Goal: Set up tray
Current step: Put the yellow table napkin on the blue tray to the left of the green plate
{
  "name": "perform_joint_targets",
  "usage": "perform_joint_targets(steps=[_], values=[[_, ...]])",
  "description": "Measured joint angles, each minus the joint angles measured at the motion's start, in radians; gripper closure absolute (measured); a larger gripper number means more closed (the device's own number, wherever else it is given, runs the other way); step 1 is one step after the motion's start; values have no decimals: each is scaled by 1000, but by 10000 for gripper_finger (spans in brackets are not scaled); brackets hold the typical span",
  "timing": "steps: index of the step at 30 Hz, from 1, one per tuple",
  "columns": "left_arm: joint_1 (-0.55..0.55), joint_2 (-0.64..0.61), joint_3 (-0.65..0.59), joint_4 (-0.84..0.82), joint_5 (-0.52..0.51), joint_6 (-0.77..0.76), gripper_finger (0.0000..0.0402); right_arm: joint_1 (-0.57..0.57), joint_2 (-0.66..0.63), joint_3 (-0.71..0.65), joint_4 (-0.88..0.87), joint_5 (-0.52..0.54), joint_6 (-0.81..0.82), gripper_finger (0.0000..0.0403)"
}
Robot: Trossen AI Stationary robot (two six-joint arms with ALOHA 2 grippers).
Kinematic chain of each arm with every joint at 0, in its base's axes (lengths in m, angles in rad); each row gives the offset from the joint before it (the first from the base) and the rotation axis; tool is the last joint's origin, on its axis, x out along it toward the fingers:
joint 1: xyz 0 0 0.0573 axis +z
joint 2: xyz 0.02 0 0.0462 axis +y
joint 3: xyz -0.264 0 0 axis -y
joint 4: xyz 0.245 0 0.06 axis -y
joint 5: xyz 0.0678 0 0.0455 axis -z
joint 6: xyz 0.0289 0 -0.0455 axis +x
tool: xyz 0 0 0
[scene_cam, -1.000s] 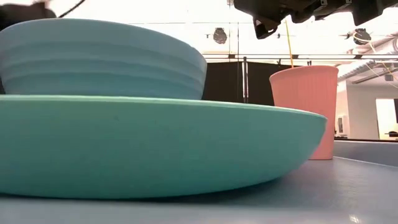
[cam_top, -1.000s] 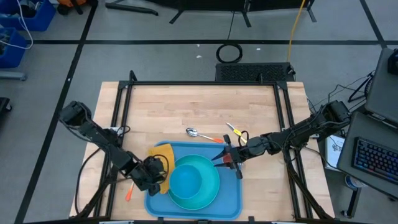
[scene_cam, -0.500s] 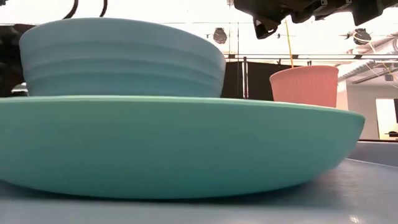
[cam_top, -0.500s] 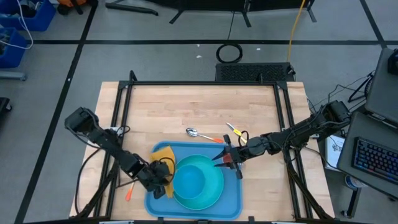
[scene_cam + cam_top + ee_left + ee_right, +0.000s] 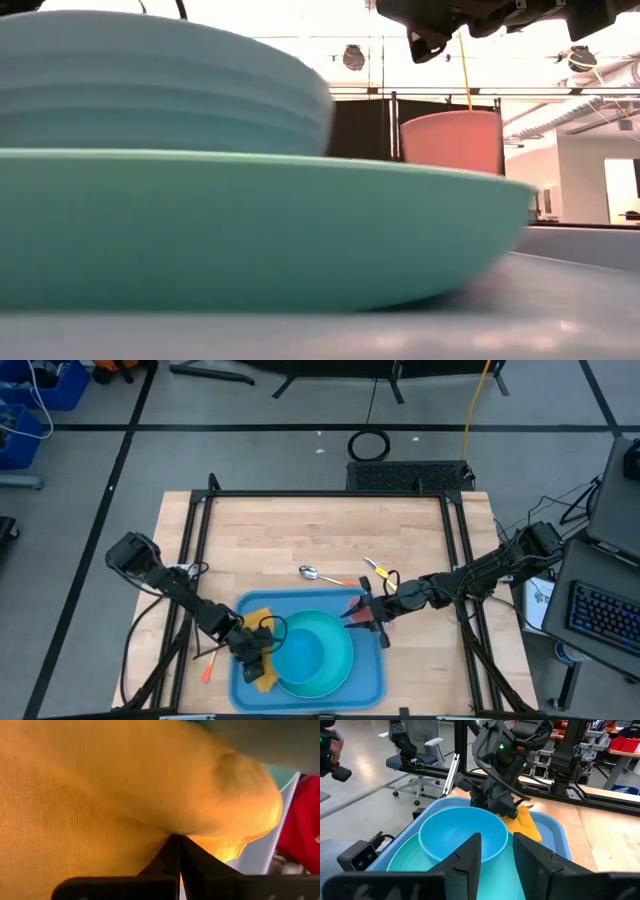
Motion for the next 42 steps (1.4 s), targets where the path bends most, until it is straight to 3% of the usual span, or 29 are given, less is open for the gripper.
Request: perform_joint_targets(steps=[9, 13, 19, 26, 31, 39, 42], values=[[-3, -105, -2, -363, 92, 0, 401, 0, 0, 0, -3, 0, 0, 300], [-3, -107, 1, -428, 113, -6, 401, 0, 0, 0, -3, 0, -1, 300], [-5, -106, -5, -328, 50, 3, 401, 0, 0, 0, -4, -2, 0, 300], [15, -102, -2, -192, -102, -53, 401, 0, 0, 0, -11, -1, 0, 300], [26, -97, -1, -52, -165, 145, 401, 0, 0, 0, -35, -1, 19, 300], [9, -109, 84, -471, -89, -20, 401, 0, 0, -1, -130, -10, 76, 300], [-4, -110, 120, -514, -115, 3, 401, 0, 0, -1, -147, -7, 79, 300]])
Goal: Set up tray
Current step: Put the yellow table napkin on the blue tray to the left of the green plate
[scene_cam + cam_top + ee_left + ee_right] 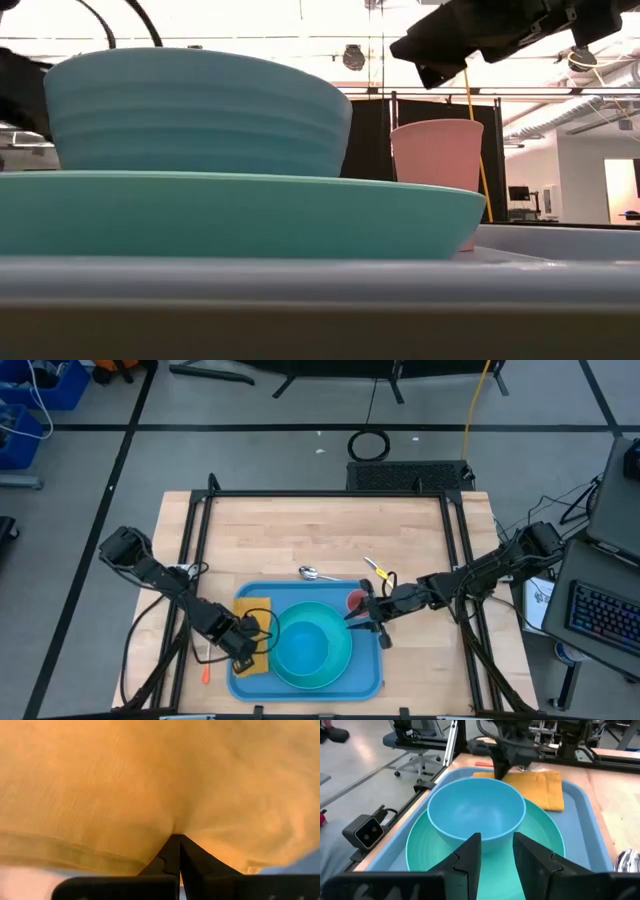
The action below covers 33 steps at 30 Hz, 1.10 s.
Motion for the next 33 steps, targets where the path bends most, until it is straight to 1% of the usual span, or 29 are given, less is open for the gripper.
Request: perform_joint_targets(steps=[6, 8, 10, 17, 20, 26, 29, 30, 33], values=[[-5, -2, 79, 11, -35, 116, 401, 0, 0, 0, 7, 0, 0, 300], [-4, -2, 94, 7, -65, 152, 401, 0, 0, 0, 7, 1, 0, 300], [-3, -2, 98, 16, -102, 161, 401, 0, 0, 0, 8, 1, 0, 300], [11, 4, 94, 28, -145, 172, 400, 0, 0, 0, 8, 2, 0, 300], [14, 14, 77, 82, -184, 193, 401, 0, 0, 0, 9, 2, 0, 300], [17, 41, 9, 246, -134, 181, 401, 0, 0, 0, 9, 2, 0, 300], [17, 62, -5, 232, -64, 104, 401, 0, 0, 0, 9, 2, 0, 300], [17, 65, -6, 230, -55, 87, 401, 0, 0, 0, 9, 2, 0, 300], [15, 67, -5, 221, -74, 96, 401, 0, 0, 0, 9, 3, 0, 300]])
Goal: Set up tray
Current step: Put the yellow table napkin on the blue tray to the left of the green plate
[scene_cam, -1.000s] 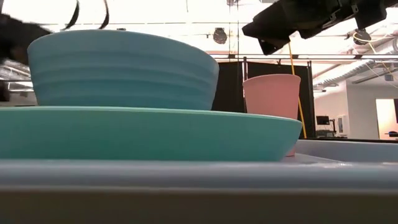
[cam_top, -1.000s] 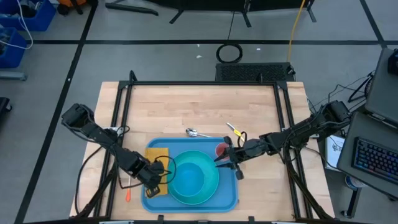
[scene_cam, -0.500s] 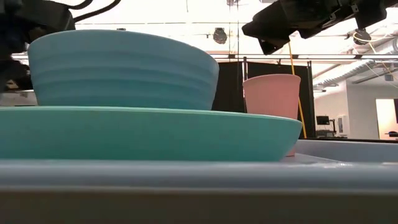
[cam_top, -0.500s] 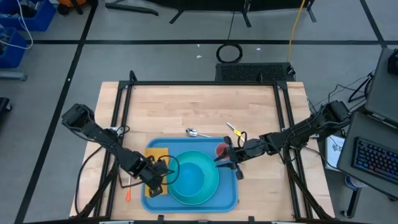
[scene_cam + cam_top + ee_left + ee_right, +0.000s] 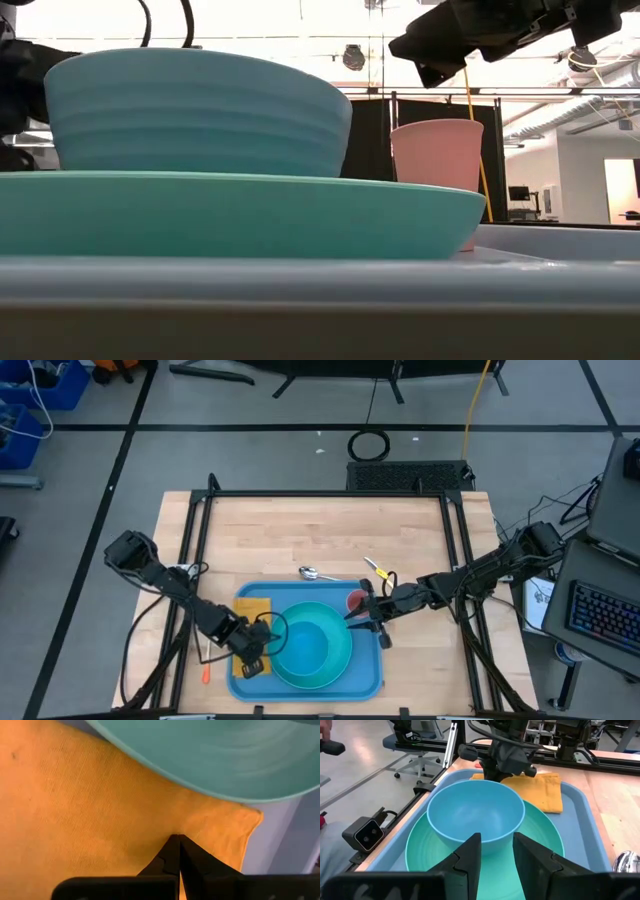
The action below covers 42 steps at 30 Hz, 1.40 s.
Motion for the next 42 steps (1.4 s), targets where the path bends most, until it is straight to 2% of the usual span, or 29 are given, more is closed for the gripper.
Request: perform_joint_targets(steps=[4, 10, 20, 26, 32, 38, 42], values=[[4, 1, -1, 23, -28, 42, 401, 0, 0, 0, 0, 0, 0, 300], [7, 3, -3, 155, -57, 131, 401, 0, 0, 0, 1, 0, 0, 300], [-3, 28, -3, 124, 48, 24, 401, 0, 0, 0, 0, 0, 0, 300], [3, 46, 2, 115, 82, 38, 401, 0, 0, 1, 0, 0, 0, 300], [5, 0, -4, 90, 86, 53, 401, 0, 0, 1, 0, 0, -1, 300], [8, -79, 0, 14, 7, 93, 401, 0, 0, 1, -1, 0, -3, 300], [17, -117, 3, -68, -112, 122, 401, 0, 0, 1, 0, 0, -3, 300]])
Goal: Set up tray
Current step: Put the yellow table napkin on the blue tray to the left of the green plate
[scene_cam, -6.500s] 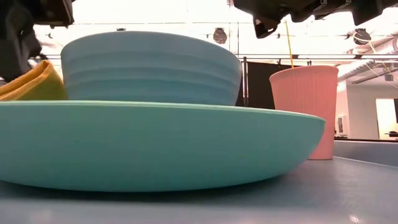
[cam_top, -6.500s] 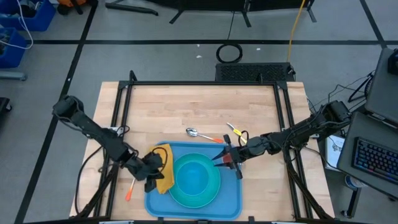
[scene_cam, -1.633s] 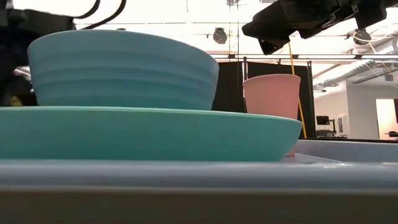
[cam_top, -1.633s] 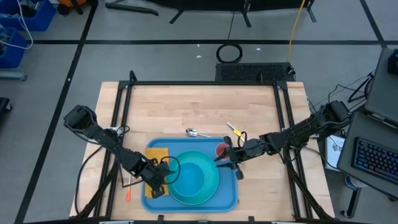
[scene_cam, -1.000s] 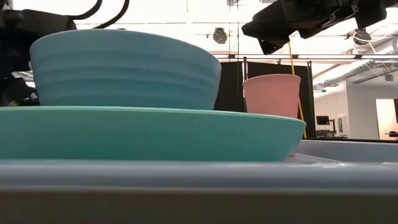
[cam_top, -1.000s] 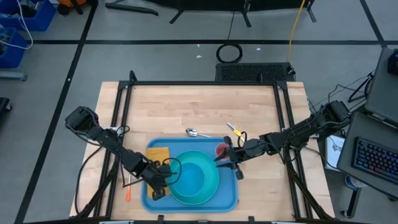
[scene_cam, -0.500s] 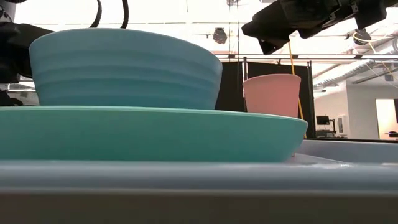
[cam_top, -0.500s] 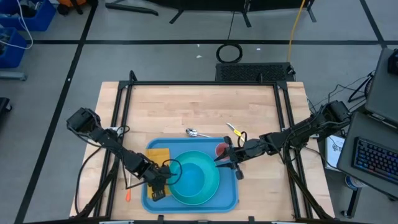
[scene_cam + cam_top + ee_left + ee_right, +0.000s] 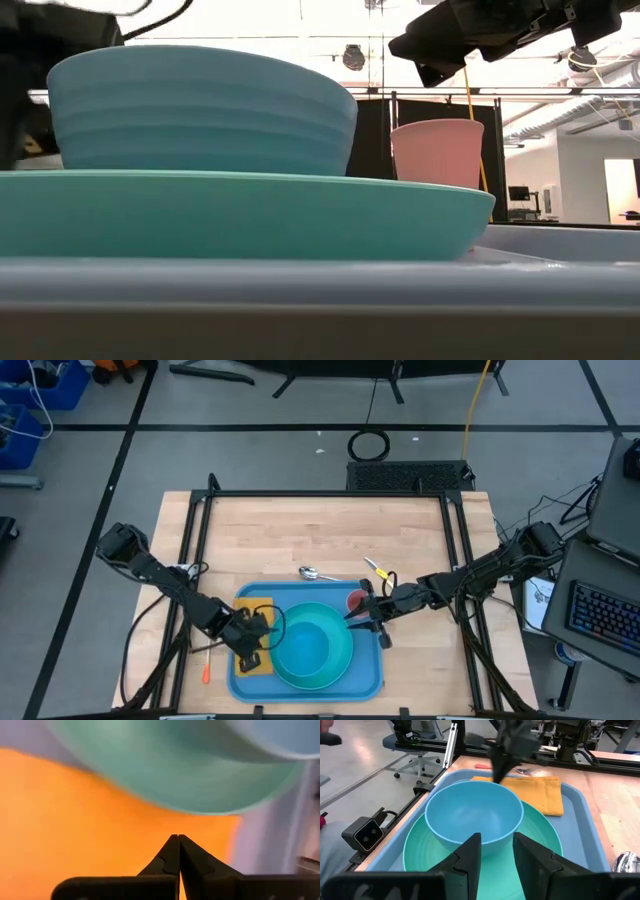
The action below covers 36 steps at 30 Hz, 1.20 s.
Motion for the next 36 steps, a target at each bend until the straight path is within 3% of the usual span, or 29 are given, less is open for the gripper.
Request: perform_joint_targets(steps=[4, 13, 20, 27, 36], values=[[31, 1, -2, -105, -32, -21, 401, 0, 0, 0, 0, 0, 0, 300], [94, 47, -2, -99, -4, 40, 401, 0, 0, 0, 0, 0, 0, 300], [105, 131, 3, -22, 28, 73, 401, 0, 0, 0, -3, 0, 1, 300], [104, 135, 0, 90, 2, 147, 401, 0, 0, 0, -1, 0, 0, 300], [94, 135, 0, 89, 5, 186, 400, 0, 0, 0, -2, 0, 0, 300]])
